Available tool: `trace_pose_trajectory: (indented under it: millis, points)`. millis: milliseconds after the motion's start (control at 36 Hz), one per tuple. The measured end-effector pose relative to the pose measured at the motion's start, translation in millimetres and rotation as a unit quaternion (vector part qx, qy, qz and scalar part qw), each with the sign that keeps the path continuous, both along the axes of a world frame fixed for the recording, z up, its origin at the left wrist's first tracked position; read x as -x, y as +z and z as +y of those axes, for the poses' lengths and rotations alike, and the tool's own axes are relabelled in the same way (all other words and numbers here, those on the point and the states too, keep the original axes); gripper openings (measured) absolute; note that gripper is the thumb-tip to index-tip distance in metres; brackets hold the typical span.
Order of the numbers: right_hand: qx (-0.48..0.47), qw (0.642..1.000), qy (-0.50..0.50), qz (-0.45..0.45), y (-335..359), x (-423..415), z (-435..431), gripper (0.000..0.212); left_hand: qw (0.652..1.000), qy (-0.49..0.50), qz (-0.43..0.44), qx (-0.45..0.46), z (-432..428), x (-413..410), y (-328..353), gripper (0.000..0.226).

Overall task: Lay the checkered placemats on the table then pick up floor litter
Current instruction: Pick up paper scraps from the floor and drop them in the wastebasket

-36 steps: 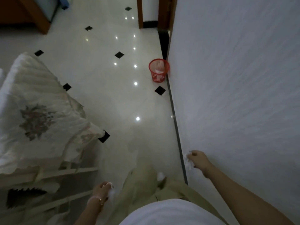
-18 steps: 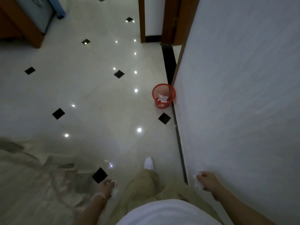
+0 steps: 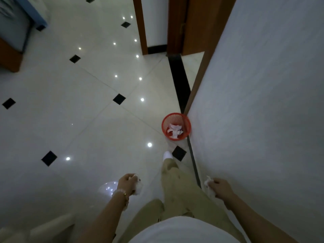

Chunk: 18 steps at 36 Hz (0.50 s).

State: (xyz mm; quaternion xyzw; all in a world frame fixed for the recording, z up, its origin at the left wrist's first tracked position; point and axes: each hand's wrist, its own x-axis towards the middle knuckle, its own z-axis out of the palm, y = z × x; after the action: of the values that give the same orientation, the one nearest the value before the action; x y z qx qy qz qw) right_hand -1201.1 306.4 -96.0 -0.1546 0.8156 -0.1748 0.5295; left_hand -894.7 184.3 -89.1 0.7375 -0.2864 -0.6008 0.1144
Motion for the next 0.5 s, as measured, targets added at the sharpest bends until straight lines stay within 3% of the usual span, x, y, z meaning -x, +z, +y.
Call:
trace_pose_trajectory:
  millis: [194,306,389,500]
  points:
    - [0.036,0.999,0.0,-0.022,1,27,-146,0.023,0.998,0.023,-0.02,-0.048,-94,16,-13,0.019]
    - [0.061,0.997,-0.044,-0.033,-10,35,-213,0.017,0.998,0.036,-0.011,-0.055,-158,37,-32,0.014]
    - [0.069,0.992,-0.1,-0.038,-37,42,-248,0.007,0.999,0.009,0.007,-0.045,-208,67,-58,0.005]
    - [0.058,0.985,-0.163,-0.028,-99,49,-279,0.012,0.998,-0.056,0.019,-0.022,-262,120,-119,0.015]
